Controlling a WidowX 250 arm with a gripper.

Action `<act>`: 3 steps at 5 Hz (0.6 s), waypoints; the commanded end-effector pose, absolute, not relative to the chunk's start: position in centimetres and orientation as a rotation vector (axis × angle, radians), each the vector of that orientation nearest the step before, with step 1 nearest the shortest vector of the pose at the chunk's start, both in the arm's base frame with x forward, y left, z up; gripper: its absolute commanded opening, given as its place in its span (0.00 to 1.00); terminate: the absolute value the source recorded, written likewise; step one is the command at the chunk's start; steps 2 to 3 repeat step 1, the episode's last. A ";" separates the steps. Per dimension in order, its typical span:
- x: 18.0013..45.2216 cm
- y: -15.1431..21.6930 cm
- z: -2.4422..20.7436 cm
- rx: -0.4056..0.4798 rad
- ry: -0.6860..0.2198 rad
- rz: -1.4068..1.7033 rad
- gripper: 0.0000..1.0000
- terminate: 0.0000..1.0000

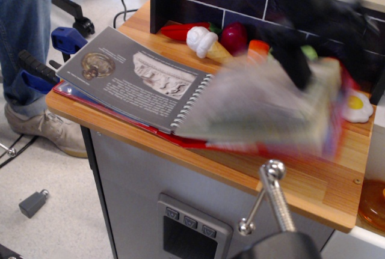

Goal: Open book

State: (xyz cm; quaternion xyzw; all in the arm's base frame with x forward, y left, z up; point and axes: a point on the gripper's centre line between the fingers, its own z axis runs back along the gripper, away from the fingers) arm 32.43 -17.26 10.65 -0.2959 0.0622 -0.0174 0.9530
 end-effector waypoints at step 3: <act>33.0 -19.6 12.5 -0.520 0.143 0.014 1.00 1.00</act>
